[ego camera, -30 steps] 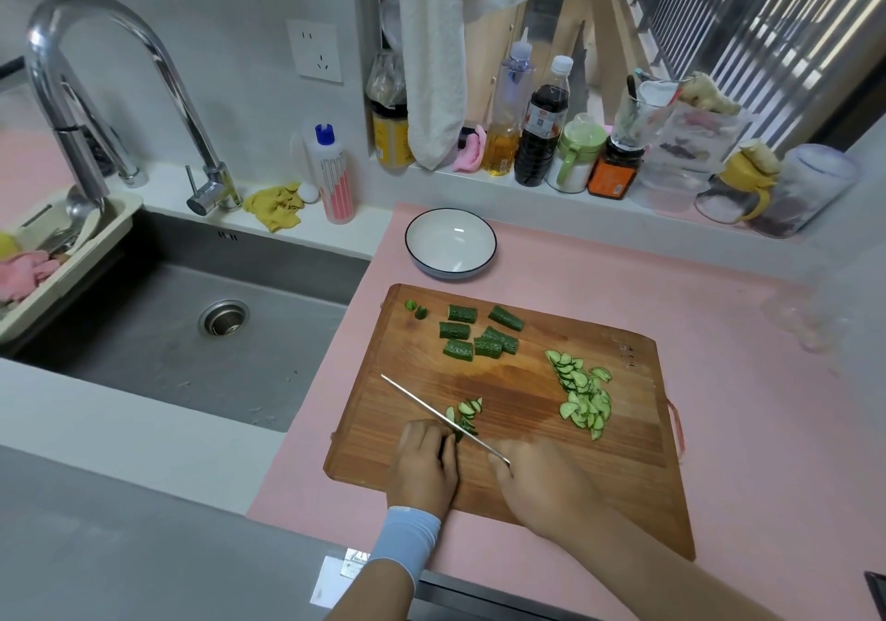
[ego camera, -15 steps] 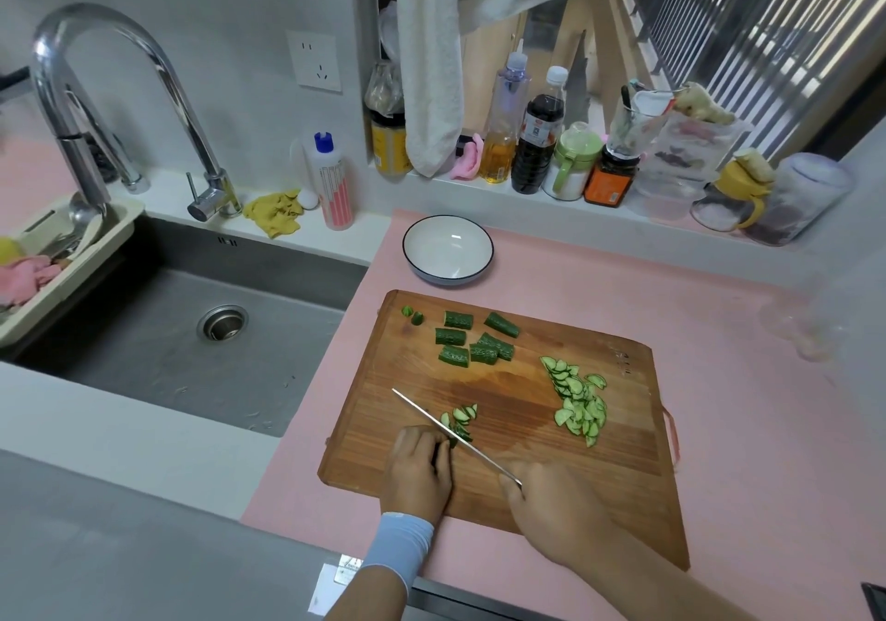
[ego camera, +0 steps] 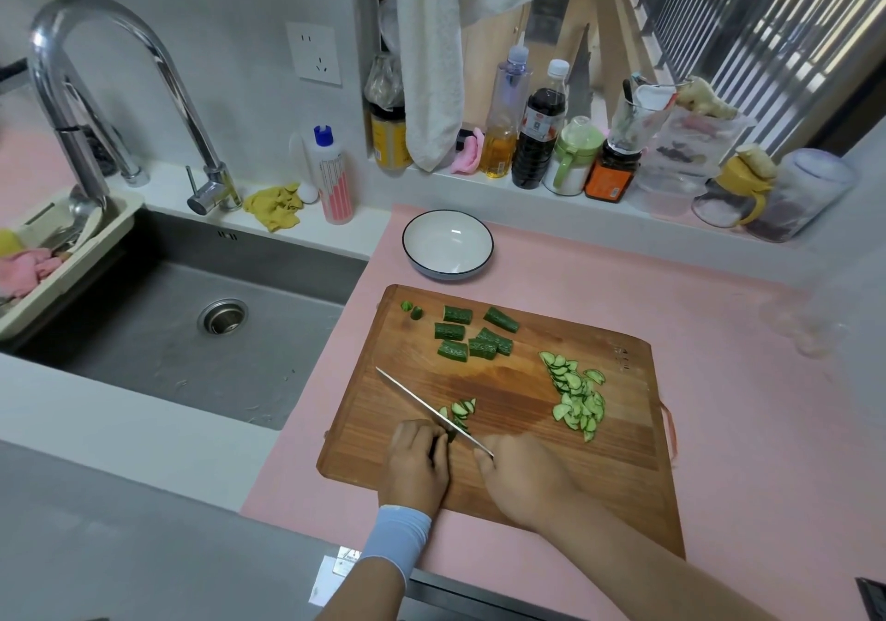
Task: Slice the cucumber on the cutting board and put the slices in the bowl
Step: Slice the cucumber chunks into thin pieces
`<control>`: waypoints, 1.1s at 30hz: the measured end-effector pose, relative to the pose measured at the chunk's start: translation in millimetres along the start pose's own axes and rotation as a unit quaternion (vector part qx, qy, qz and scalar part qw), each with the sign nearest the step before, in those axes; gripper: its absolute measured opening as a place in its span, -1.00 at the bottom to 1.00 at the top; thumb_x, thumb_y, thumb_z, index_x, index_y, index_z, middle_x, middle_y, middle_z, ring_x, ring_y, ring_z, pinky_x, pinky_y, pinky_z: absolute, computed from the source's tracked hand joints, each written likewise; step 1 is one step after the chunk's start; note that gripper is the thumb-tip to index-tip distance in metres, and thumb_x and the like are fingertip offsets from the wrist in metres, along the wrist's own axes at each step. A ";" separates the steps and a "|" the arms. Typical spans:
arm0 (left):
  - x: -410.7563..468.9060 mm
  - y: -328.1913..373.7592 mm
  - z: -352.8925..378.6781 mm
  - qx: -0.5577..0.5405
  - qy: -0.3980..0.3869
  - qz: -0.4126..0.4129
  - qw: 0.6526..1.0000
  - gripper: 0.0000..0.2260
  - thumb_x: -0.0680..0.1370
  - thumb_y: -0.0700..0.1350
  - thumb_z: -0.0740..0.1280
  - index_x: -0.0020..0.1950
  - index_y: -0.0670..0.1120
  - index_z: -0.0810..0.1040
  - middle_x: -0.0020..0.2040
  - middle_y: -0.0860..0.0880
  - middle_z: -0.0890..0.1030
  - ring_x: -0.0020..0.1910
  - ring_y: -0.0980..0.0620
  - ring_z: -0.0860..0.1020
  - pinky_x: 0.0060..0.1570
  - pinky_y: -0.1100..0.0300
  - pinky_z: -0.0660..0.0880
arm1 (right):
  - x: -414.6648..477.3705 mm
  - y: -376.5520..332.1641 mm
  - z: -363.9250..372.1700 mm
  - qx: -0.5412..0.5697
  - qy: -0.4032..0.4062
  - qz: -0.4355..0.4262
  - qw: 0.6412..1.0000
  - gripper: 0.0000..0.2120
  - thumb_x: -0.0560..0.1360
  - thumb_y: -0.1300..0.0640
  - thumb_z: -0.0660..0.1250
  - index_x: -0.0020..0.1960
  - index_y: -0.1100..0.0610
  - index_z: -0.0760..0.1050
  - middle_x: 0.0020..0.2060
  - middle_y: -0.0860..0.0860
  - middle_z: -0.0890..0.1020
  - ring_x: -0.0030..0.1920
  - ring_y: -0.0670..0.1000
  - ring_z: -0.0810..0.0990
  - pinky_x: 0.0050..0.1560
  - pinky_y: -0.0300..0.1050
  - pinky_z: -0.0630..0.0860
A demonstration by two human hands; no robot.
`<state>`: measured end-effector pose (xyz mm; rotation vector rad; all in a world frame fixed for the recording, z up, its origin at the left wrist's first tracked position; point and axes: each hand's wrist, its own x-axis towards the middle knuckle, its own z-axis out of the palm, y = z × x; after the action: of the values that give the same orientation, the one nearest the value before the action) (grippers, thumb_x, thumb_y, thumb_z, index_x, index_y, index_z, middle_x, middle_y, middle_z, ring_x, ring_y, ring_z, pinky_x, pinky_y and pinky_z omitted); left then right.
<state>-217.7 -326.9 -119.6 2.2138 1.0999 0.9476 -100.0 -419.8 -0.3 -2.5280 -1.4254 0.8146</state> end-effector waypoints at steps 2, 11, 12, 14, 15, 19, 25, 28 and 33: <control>0.0 0.8 -0.3 0.004 -0.001 -0.003 1.000 -0.83 0.39 -0.32 0.50 -0.22 -0.12 0.55 -0.20 -0.01 0.53 -0.13 0.04 0.46 -0.09 0.31 0.41 | -3.8 1.8 0.7 0.001 0.005 0.001 1.000 -0.77 0.63 -0.04 0.13 -0.01 -0.01 0.54 -0.17 0.04 0.66 -0.11 0.14 0.62 -0.19 -0.06 0.44; -0.1 2.1 -1.5 0.011 -0.010 -0.009 1.000 -0.83 0.41 -0.31 0.49 -0.23 -0.11 0.54 -0.19 -0.01 0.53 -0.11 0.04 0.45 -0.06 0.34 0.36 | -25.9 20.9 -6.9 -0.010 -0.004 -0.007 1.000 -0.71 0.67 -0.04 0.10 -0.20 -0.03 0.38 -0.34 -0.10 0.43 -0.23 0.01 0.45 -0.36 -0.07 0.27; -0.2 2.1 -1.7 0.011 -0.011 -0.008 1.000 -0.83 0.41 -0.31 0.49 -0.23 -0.12 0.54 -0.19 -0.01 0.53 -0.11 0.04 0.45 -0.06 0.35 0.36 | -26.9 22.9 -6.4 -0.002 -0.006 -0.005 1.000 -0.73 0.66 -0.03 0.11 -0.20 -0.05 0.38 -0.37 -0.11 0.42 -0.25 0.01 0.46 -0.39 -0.13 0.25; -0.7 2.6 -2.1 0.014 -0.011 -0.009 1.000 -0.84 0.41 -0.31 0.48 -0.22 -0.12 0.54 -0.18 -0.01 0.54 -0.11 0.05 0.45 -0.06 0.38 0.34 | -27.9 25.5 -5.2 0.006 -0.007 -0.003 1.000 -0.73 0.66 -0.03 0.12 -0.22 -0.07 0.36 -0.39 -0.11 0.42 -0.26 0.01 0.46 -0.40 -0.13 0.25; -0.8 2.8 -2.2 0.014 -0.011 -0.011 1.000 -0.84 0.42 -0.31 0.48 -0.22 -0.12 0.55 -0.18 -0.01 0.54 -0.11 0.05 0.45 -0.05 0.40 0.33 | -27.4 26.1 -4.8 0.004 -0.007 -0.003 1.000 -0.73 0.66 -0.03 0.12 -0.21 -0.07 0.36 -0.39 -0.11 0.42 -0.26 0.01 0.46 -0.38 -0.09 0.25; -1.1 2.6 -1.8 0.015 -0.010 -0.011 1.000 -0.86 0.42 -0.32 0.48 -0.21 -0.13 0.56 -0.18 -0.01 0.54 -0.10 0.05 0.46 -0.02 0.42 0.32 | -21.1 24.3 -2.4 -0.004 -0.010 -0.005 1.000 -0.70 0.65 -0.04 0.11 -0.24 -0.05 0.33 -0.34 -0.09 0.46 -0.24 0.03 0.47 -0.37 -0.07 0.25; -2.9 2.4 -1.8 0.015 -0.010 -0.011 1.000 -0.87 0.42 -0.32 0.49 -0.19 -0.13 0.60 -0.17 0.00 0.54 -0.09 0.07 0.45 -0.01 0.44 0.31 | -2.6 7.2 4.6 -0.007 -0.011 -0.001 1.000 -0.75 0.64 -0.03 0.10 -0.17 -0.01 0.39 -0.14 0.08 0.65 -0.07 0.17 0.60 -0.18 -0.05 0.40; -4.1 3.0 -1.9 0.015 -0.010 -0.010 1.000 -0.88 0.42 -0.31 0.49 -0.17 -0.13 0.61 -0.16 0.00 0.54 -0.08 0.07 0.45 -0.03 0.43 0.31 | 2.1 7.2 6.8 -0.004 -0.003 0.006 1.000 -0.73 0.63 -0.04 0.11 -0.17 0.02 0.45 -0.15 0.08 0.66 -0.06 0.18 0.61 -0.20 -0.07 0.35; -3.5 2.1 -1.6 0.018 -0.009 -0.016 1.000 -0.87 0.42 -0.30 0.50 -0.18 -0.13 0.60 -0.17 0.00 0.54 -0.09 0.06 0.46 -0.03 0.41 0.33 | -0.4 11.2 9.6 0.001 0.006 0.000 1.000 -0.71 0.62 -0.07 0.11 -0.07 0.03 0.54 -0.17 0.07 0.65 -0.09 0.17 0.61 -0.20 -0.06 0.40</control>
<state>-219.4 -330.8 -118.4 2.2215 1.1490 0.9004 -96.6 -427.6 -12.3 -2.5266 -1.4203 0.7981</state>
